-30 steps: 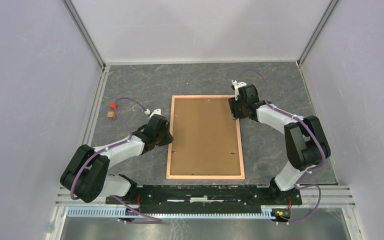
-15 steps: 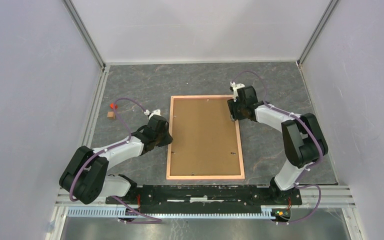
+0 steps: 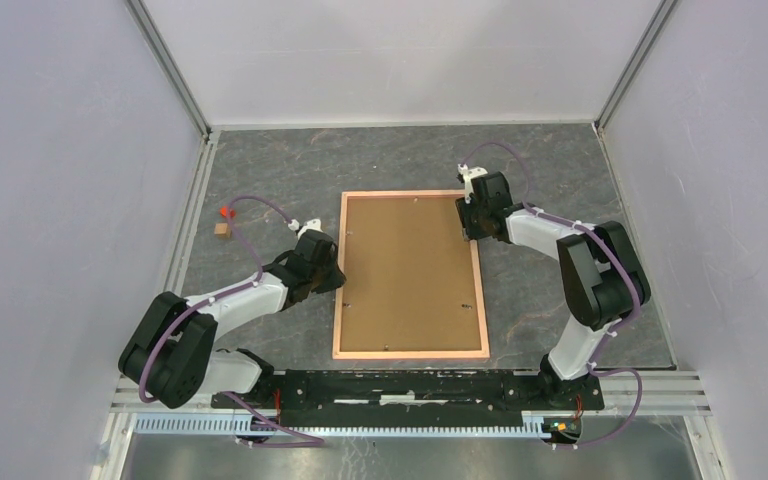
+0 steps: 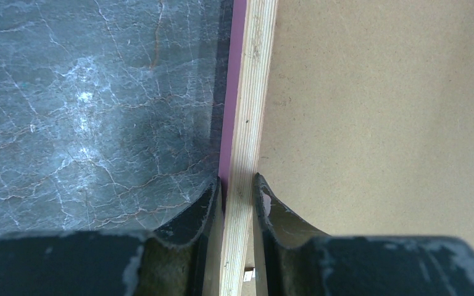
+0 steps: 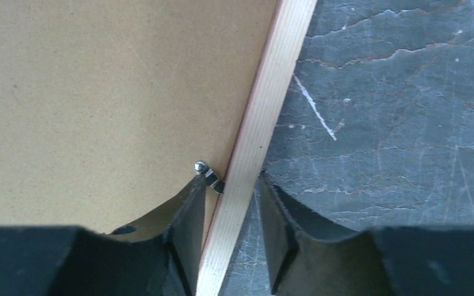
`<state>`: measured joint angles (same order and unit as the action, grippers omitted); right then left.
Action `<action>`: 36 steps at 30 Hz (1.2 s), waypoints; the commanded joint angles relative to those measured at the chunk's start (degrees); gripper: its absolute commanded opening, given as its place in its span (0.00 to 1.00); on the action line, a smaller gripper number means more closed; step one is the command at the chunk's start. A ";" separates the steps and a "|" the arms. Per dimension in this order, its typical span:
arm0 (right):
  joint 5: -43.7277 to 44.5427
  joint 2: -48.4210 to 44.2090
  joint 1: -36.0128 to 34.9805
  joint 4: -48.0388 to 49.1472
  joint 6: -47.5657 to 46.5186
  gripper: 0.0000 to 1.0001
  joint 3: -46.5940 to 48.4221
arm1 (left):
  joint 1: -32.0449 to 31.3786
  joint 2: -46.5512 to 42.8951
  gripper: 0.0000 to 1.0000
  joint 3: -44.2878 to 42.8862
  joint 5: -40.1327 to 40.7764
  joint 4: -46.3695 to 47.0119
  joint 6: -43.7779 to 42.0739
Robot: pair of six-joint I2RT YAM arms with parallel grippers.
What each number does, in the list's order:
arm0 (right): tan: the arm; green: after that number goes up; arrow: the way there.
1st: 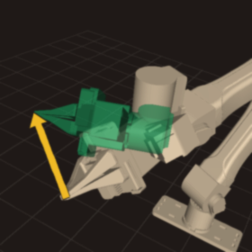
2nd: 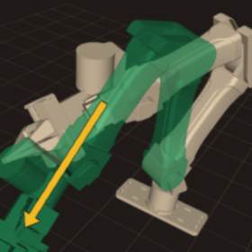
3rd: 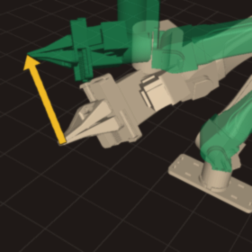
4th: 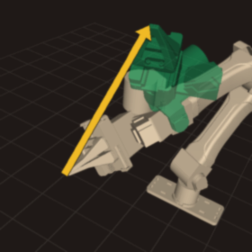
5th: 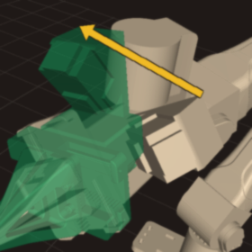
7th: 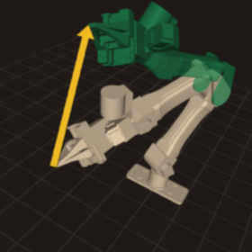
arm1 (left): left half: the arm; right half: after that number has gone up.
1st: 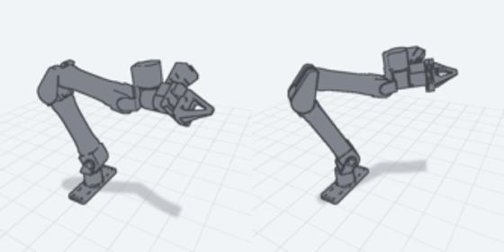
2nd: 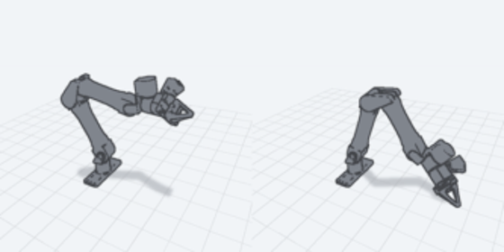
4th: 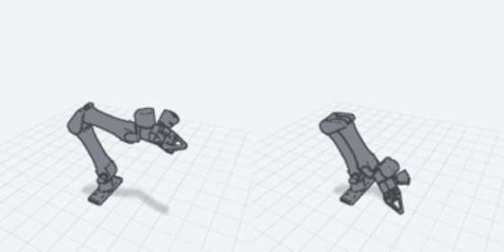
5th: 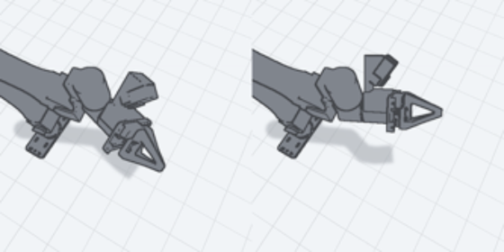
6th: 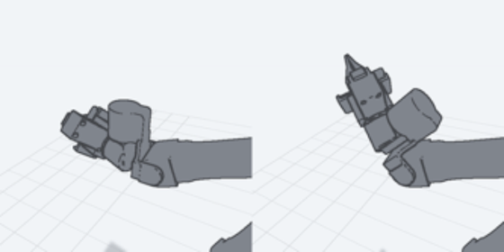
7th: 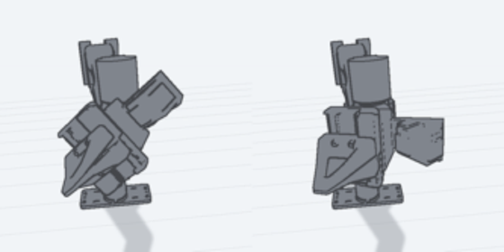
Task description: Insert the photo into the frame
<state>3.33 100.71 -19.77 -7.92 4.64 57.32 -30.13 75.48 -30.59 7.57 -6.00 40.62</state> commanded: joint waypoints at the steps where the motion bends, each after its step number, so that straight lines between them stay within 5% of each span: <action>1: 2.51 1.87 -0.07 2.40 -0.75 0.36 0.24 | 0.16 1.16 0.02 1.08 2.01 -4.36 1.13; 7: 2.06 1.78 -0.09 2.48 -0.93 0.15 1.33 | 0.16 1.25 0.02 1.11 2.36 -4.19 1.16; 10: 1.42 1.47 -0.05 1.51 -1.02 0.15 2.67 | 0.16 1.26 0.02 0.91 2.45 -4.36 1.26; 20: 0.32 -13.44 -4.81 -12.03 0.37 0.76 -2.23 | 2.41 2.65 0.02 1.46 0.43 -2.06 5.27; 27: -1.58 -25.65 -14.02 -17.33 1.06 0.87 -14.47 | 5.49 5.33 0.02 0.98 -0.56 -1.04 7.37; 36: -1.68 -31.75 -14.95 -17.94 3.61 0.90 -20.85 | 5.78 5.49 0.02 0.09 -1.08 -2.25 6.58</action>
<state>1.04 71.24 -34.57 -26.63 6.70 37.43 -25.56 78.39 -31.77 2.79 -4.16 43.97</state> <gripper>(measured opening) 0.898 0.264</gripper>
